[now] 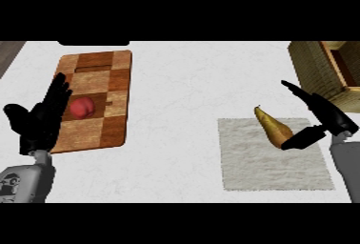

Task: Pick the pear from the placemat and place it in the basket

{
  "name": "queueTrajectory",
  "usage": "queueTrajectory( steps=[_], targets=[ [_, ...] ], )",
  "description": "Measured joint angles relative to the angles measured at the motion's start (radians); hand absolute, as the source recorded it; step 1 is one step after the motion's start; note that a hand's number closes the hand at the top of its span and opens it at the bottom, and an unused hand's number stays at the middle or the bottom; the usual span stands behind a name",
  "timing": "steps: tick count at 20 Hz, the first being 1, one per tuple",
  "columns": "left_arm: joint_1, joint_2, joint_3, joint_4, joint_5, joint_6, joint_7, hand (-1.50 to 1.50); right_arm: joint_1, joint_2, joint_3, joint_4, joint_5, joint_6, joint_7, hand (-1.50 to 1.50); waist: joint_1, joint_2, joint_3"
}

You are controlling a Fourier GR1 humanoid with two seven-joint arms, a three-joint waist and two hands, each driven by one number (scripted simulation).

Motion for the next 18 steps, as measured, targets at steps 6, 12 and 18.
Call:
queueTrajectory(
  steps=[6,12,18],
  targets=[
    [0.000,-0.010,0.010,-0.011,-0.011,-0.011,0.014,0.00,0.009,0.022,0.004,0.010,0.039,0.000,-0.020,-1.50,-0.001,-0.001,-0.001],
    [-0.005,-0.017,0.022,-0.018,-0.025,-0.015,0.022,0.00,-0.042,0.043,0.005,0.098,0.082,-0.007,-0.043,-1.50,0.000,-0.002,-0.002],
    [0.019,-0.033,0.014,-0.067,-0.030,-0.017,0.049,0.00,-0.026,0.045,0.041,0.108,0.107,0.039,-0.099,1.50,0.001,-0.002,-0.002]
  ],
)
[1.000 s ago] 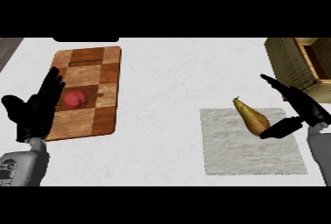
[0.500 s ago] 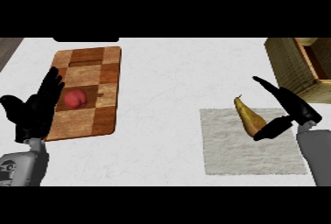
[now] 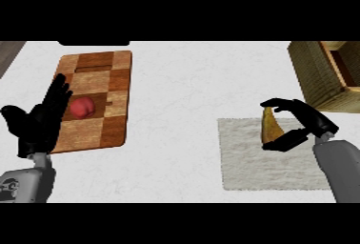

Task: Pick the pear from the placemat and place it in the basket

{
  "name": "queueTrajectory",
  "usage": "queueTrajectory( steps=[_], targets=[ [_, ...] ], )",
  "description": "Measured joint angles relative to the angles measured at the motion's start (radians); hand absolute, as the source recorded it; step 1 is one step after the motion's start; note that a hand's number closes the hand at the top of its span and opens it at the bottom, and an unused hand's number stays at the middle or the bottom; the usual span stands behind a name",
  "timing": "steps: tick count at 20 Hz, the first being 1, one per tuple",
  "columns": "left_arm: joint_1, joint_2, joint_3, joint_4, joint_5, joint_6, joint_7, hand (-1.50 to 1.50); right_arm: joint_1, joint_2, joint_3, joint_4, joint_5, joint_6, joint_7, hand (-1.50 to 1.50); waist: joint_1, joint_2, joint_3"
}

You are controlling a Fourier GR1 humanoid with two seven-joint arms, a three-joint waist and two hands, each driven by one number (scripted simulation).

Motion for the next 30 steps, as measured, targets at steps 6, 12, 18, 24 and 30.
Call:
queueTrajectory(
  steps=[6,12,18,24,30],
  targets=[
    [-0.018,-0.007,0.010,0.046,-0.007,-0.004,-0.032,0.00,-0.010,0.002,0.021,0.058,0.040,-0.015,-0.095,1.50,0.000,-0.002,-0.003],
    [-0.011,-0.007,0.021,0.056,-0.006,-0.016,-0.051,0.00,0.006,0.026,0.016,0.066,0.055,-0.042,-0.133,1.50,0.000,-0.006,-0.006],
    [-0.007,-0.013,0.019,0.027,-0.019,0.001,-0.024,0.00,0.130,0.038,0.051,-0.073,0.033,-0.015,-0.198,1.50,-0.011,-0.011,-0.008],
    [0.010,0.001,0.039,0.032,-0.008,-0.010,-0.030,0.00,0.393,-0.007,0.128,-0.314,0.004,0.009,-0.390,1.50,-0.029,-0.014,-0.006],
    [0.024,0.000,0.044,0.030,-0.004,-0.014,-0.038,0.00,0.581,-0.018,0.040,-0.576,-0.224,0.129,-0.440,1.50,-0.036,-0.007,-0.001]
  ],
)
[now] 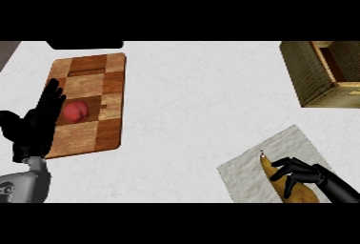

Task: Pick the pear from the placemat and place it in the basket

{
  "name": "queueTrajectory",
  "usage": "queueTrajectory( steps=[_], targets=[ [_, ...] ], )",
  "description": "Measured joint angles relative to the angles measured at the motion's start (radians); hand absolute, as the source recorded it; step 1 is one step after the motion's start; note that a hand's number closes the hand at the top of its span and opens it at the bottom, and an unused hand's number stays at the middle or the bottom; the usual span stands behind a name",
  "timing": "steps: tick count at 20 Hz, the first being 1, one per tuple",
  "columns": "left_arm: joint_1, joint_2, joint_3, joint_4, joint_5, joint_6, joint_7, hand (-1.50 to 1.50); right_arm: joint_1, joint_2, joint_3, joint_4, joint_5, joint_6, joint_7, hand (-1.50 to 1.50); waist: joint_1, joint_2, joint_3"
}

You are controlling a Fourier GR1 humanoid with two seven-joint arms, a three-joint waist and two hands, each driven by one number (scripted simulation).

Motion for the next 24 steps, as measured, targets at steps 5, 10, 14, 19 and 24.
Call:
queueTrajectory(
  steps=[5,10,14,19,24],
  targets=[
    [-0.002,-0.010,-0.010,0.004,-0.009,0.004,-0.005,0.00,0.088,-0.004,-0.135,-0.231,-0.238,0.081,0.116,1.50,0.004,0.003,0.001],
    [-0.013,-0.012,-0.019,-0.003,-0.014,0.003,0.009,0.00,0.083,-0.048,-0.286,-0.440,-0.472,0.083,0.358,1.50,0.013,0.005,0.000],
    [-0.002,-0.007,-0.015,0.000,-0.007,-0.014,-0.013,0.00,-0.004,-0.121,-0.381,-0.495,-0.664,0.027,0.579,1.50,0.025,0.008,0.000],
    [-0.002,-0.021,-0.030,-0.007,-0.018,-0.007,-0.015,0.00,-0.186,-0.185,-0.409,-0.496,-0.823,-0.145,0.837,1.50,0.037,0.009,0.001],
    [-0.030,-0.023,-0.027,0.012,-0.019,-0.005,-0.003,0.00,-0.425,-0.305,-0.415,-0.386,-0.864,-0.261,1.007,1.50,0.045,0.011,0.001]
  ],
)
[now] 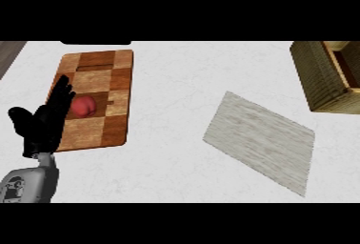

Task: Pick the pear from the placemat and place it in the basket

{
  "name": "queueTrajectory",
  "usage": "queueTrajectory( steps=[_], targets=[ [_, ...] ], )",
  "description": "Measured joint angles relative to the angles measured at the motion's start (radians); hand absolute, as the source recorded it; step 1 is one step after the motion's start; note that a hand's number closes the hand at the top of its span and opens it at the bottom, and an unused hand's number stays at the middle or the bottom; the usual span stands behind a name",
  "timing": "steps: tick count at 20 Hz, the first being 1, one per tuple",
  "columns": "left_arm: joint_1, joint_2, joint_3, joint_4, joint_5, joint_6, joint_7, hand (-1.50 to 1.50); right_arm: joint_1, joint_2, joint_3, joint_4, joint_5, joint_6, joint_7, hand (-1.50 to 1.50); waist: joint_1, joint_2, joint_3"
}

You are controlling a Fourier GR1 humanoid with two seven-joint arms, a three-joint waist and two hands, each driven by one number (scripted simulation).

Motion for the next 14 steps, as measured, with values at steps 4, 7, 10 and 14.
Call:
queueTrajectory(
  steps=[4,7,10,14],
  targets=[
    [-0.009,-0.008,-0.011,-0.013,-0.012,0.010,0.015,0.00,-0.163,-0.051,0.059,0.110,0.068,-0.057,0.057,1.50,0.004,0.001,0.000],
    [-0.009,-0.016,-0.020,-0.032,-0.020,0.018,0.034,0.00,-0.244,-0.069,0.110,0.208,0.155,-0.057,0.032,1.50,0.006,0.001,0.001],
    [-0.017,-0.003,-0.007,-0.013,-0.008,0.001,0.025,0.00,-0.320,-0.072,0.164,0.296,0.232,-0.052,0.004,1.50,0.005,0.002,0.001],
    [0.002,0.007,0.011,-0.013,0.008,-0.016,0.005,0.00,-0.404,-0.085,0.196,0.446,0.307,-0.015,-0.057,1.50,0.005,0.002,0.001]
  ],
)
